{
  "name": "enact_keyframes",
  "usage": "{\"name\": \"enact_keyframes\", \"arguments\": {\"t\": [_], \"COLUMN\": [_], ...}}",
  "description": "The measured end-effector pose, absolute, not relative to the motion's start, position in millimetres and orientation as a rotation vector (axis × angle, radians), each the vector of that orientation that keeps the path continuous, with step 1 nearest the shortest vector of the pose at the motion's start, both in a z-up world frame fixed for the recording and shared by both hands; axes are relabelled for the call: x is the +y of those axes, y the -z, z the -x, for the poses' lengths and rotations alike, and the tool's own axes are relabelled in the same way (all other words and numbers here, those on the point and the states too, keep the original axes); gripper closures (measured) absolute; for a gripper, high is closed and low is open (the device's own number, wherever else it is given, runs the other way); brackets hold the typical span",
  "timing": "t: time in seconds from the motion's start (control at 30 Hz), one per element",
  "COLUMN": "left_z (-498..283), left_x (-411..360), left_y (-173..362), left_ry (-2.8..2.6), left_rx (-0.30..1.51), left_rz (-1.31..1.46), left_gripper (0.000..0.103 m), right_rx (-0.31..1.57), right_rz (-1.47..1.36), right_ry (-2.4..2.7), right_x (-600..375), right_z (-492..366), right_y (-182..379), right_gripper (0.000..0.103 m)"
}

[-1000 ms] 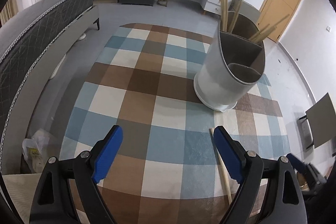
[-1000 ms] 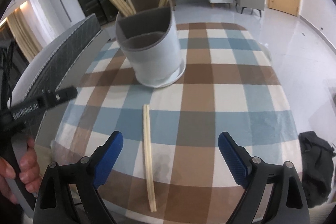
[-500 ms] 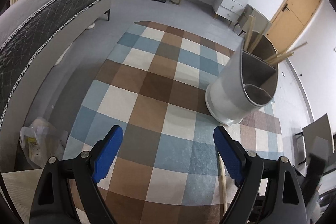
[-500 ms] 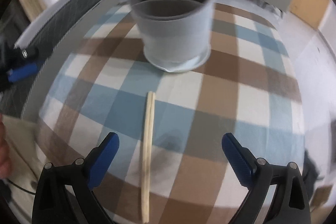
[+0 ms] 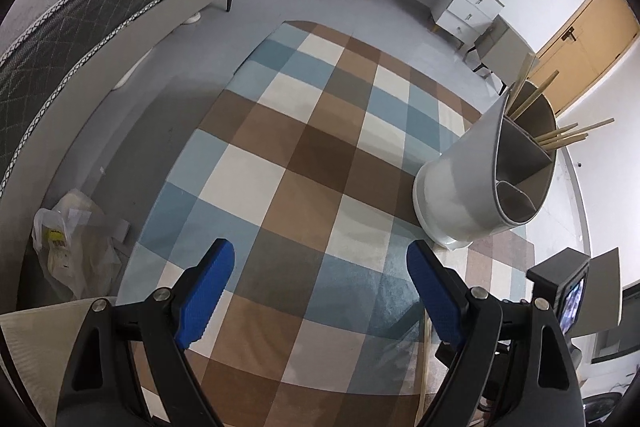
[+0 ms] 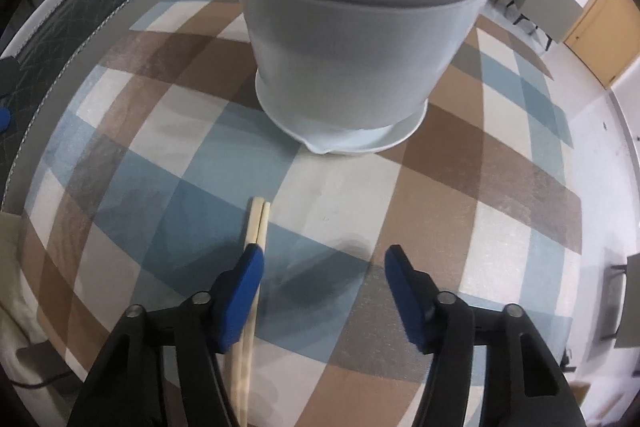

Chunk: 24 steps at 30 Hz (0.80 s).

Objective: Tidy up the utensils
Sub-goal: 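Close the right gripper on one of the remaining chopsticks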

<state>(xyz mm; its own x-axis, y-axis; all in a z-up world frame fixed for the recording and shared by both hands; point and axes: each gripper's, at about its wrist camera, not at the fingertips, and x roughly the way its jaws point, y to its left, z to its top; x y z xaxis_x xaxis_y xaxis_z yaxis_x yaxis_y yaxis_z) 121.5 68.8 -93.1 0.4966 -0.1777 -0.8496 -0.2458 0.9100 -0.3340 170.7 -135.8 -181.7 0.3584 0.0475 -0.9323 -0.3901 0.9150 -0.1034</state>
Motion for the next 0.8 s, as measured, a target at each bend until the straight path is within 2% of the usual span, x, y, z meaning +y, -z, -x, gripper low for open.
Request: {"name": "enact_keyframes", "arguments": {"t": [0.2, 0.33, 0.4, 0.47, 0.53, 0.8], "left_z": [-122, -123, -123, -123, -123, -125], "left_x": [69, 69, 69, 69, 68, 63], "left_y": [97, 100, 101, 102, 103, 111], "left_ry": [-0.045, -0.049, -0.052, -0.049, -0.04, 0.004], "left_rx": [1.081, 1.093, 1.096, 1.098, 1.102, 1.129], "left_rz": [0.45, 0.441, 0.438, 0.433, 0.434, 0.44], "left_gripper": [0.018, 0.018, 0.018, 0.018, 0.018, 0.018], "right_rx": [1.162, 1.162, 1.155, 1.148, 1.141, 1.139], "right_rz": [0.372, 0.34, 0.336, 0.341, 0.346, 0.135], "right_ry": [-0.295, -0.304, -0.319, -0.338, -0.356, -0.358], "right_x": [-128, -126, -122, -115, -110, -143], "right_z": [-170, -174, -175, -176, -173, -185], "right_y": [184, 183, 182, 182, 183, 170], "right_gripper": [0.05, 0.066, 0.077, 0.092, 0.099, 0.1]}}
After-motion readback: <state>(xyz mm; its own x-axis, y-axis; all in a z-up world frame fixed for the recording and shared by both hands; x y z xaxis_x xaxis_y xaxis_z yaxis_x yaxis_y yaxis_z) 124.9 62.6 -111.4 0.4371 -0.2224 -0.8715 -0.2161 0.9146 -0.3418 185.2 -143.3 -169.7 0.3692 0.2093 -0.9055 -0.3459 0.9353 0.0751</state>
